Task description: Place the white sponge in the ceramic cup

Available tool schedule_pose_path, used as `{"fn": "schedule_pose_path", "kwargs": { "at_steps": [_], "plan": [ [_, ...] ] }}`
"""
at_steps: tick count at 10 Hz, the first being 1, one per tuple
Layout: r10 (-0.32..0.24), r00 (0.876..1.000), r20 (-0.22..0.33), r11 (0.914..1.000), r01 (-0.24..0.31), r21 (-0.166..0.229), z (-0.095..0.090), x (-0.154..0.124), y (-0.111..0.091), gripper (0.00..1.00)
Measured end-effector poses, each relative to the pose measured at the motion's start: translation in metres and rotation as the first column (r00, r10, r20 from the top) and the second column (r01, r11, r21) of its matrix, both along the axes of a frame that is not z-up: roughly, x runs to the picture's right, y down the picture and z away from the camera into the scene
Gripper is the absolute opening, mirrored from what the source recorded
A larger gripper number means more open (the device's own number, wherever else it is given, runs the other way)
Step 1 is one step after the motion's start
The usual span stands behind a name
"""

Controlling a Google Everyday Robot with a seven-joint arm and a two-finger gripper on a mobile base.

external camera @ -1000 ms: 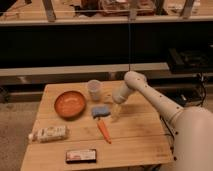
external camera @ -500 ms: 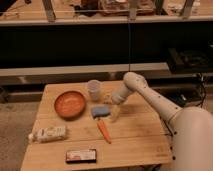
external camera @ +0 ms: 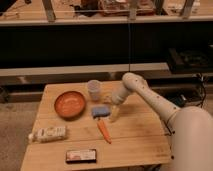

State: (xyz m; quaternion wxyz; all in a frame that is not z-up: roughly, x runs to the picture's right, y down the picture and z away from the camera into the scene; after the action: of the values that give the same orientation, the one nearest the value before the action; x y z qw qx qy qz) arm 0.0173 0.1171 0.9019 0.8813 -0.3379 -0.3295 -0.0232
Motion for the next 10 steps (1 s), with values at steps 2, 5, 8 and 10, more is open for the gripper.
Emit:
{"fn": "schedule_pose_path", "kwargs": {
  "at_steps": [2, 5, 8, 10],
  "plan": [
    [-0.002, 1.000, -0.002, 1.0000, 0.002, 0.000, 0.0011, -0.0008, -0.0006, 0.80],
    [-0.009, 1.000, 0.001, 0.9999, 0.009, -0.008, 0.0033, -0.0046, 0.0016, 0.80],
    [-0.018, 1.000, -0.003, 0.9998, 0.018, -0.011, 0.0065, -0.0055, 0.0036, 0.80],
    [-0.025, 1.000, -0.001, 0.9995, 0.025, -0.017, 0.0088, -0.0080, 0.0058, 0.80]
  ]
}}
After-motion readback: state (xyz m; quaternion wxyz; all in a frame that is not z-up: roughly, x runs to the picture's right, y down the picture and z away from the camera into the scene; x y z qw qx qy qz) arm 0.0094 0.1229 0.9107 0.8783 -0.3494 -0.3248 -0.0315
